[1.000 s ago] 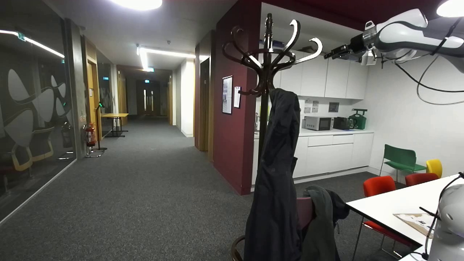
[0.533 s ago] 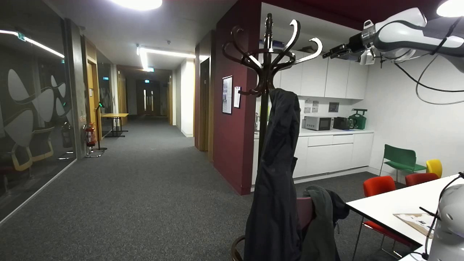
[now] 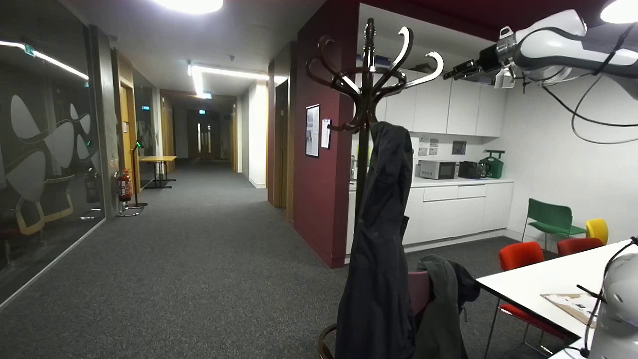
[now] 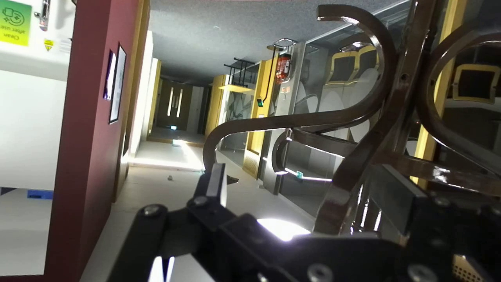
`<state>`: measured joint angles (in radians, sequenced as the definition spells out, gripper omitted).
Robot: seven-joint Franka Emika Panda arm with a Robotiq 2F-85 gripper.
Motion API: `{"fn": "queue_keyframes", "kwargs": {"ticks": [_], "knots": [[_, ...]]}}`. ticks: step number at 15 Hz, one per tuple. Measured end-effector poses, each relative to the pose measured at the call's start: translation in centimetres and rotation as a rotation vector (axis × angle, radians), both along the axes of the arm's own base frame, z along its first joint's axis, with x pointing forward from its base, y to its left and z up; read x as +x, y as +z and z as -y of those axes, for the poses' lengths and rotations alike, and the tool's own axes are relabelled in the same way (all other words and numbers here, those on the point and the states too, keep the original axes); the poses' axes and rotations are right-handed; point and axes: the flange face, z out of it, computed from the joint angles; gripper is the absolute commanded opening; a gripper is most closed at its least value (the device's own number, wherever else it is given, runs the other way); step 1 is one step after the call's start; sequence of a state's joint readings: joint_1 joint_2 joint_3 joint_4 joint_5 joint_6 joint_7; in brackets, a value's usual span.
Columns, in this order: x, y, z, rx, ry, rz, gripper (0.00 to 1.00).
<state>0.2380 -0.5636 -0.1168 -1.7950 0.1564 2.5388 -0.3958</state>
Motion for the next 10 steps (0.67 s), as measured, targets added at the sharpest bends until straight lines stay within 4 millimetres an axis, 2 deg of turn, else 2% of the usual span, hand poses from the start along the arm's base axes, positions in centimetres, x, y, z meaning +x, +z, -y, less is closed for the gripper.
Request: {"fn": "queue_keyframes", "kwargs": {"ticks": [10], "knots": [[-0.49,0.78,-1.06,-0.005,0.018,0.017,1.0]]}}
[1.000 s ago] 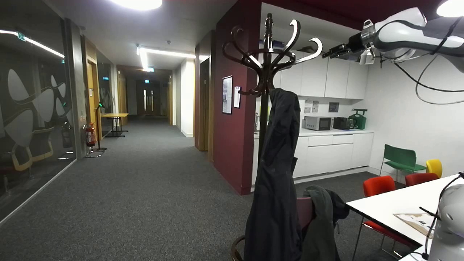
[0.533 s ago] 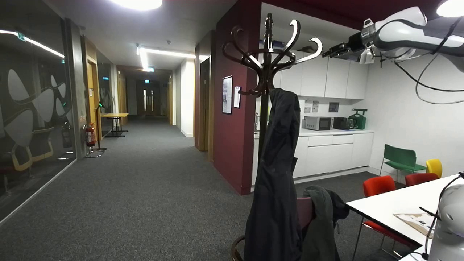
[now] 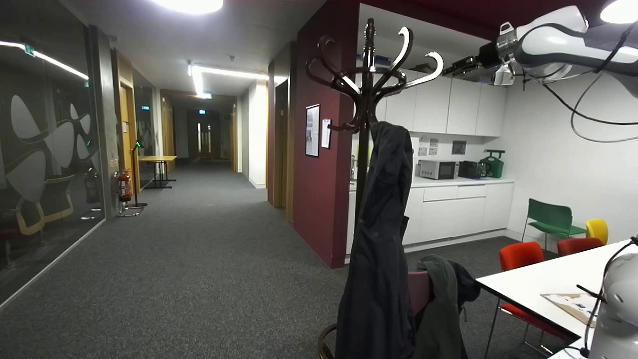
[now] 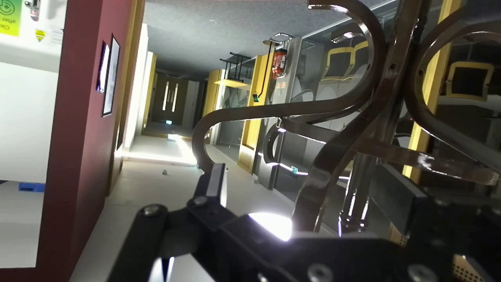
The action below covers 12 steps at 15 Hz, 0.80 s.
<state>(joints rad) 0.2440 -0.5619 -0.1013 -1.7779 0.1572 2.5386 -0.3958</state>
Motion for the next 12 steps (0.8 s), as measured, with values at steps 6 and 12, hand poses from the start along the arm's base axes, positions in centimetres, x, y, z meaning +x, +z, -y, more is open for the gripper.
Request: {"fn": "queue_keyframes", "kwargs": {"ticks": [6,12], "knots": [[0.3,1.2,-0.2,0.0,0.003,0.018,1.0],[2.4,1.7,-0.4,0.005,0.002,0.008,1.0]]}}
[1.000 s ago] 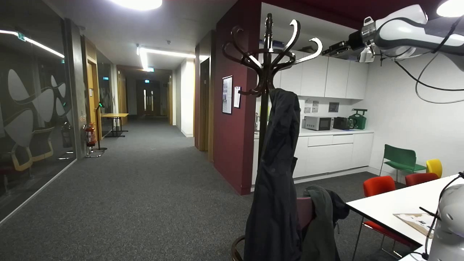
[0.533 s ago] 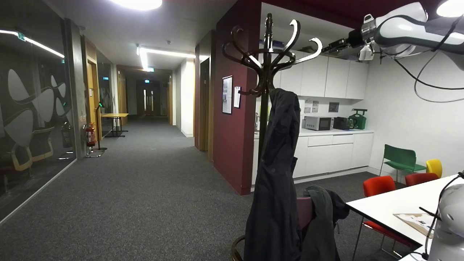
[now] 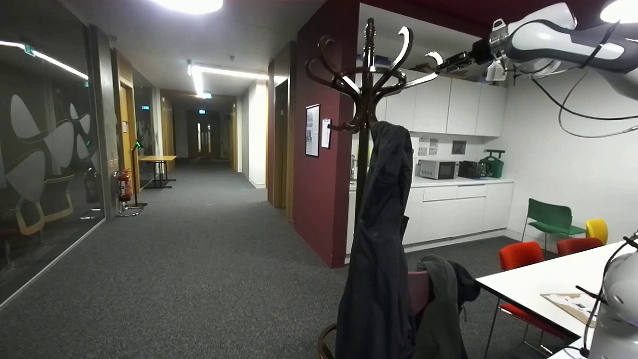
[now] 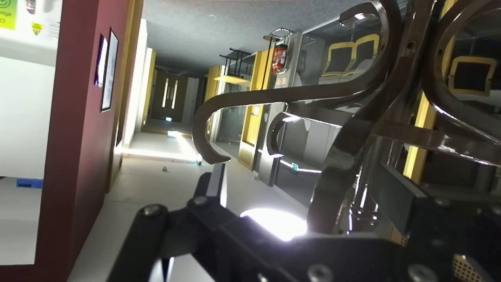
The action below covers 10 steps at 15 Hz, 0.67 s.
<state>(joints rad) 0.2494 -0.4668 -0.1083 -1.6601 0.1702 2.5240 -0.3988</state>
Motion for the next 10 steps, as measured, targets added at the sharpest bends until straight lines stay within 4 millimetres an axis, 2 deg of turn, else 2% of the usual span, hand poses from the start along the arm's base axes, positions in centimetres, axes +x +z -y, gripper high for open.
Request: {"fn": "queue_keyframes", "kwargs": {"ticks": [4,10], "knots": [[1.0,0.2,0.1,0.003,-0.003,-0.006,1.0],[0.9,0.6,1.0,0.014,-0.015,0.001,1.0]]}}
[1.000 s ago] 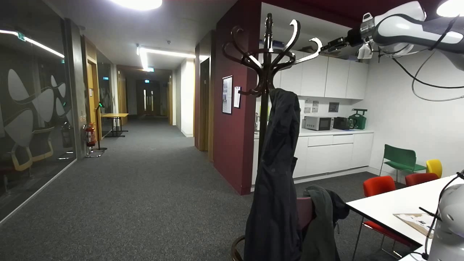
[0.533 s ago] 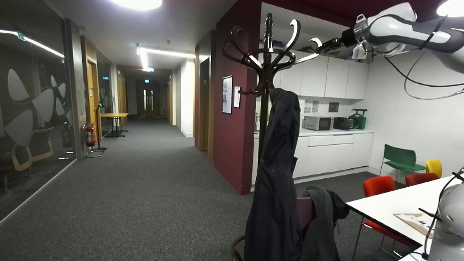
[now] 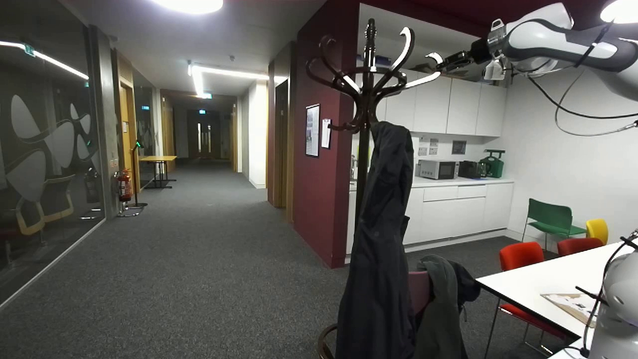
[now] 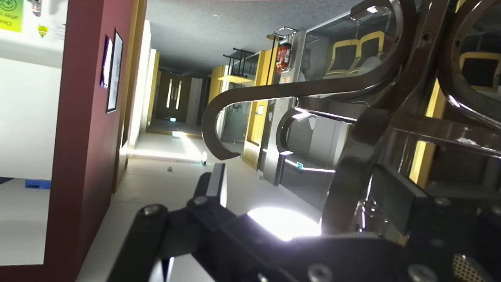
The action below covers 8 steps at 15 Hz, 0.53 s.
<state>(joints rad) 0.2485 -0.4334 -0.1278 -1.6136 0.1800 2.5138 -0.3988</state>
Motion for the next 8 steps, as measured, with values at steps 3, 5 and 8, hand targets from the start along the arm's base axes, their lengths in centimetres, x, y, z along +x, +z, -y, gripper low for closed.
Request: {"fn": "queue_keyframes", "kwargs": {"ticks": [3,5,8], "knots": [[0.0,0.0,0.7,0.013,-0.007,-0.001,1.0],[0.1,0.0,1.2,0.021,-0.012,-0.002,1.0],[0.1,0.0,2.0,0.038,-0.02,-0.004,1.0]]}}
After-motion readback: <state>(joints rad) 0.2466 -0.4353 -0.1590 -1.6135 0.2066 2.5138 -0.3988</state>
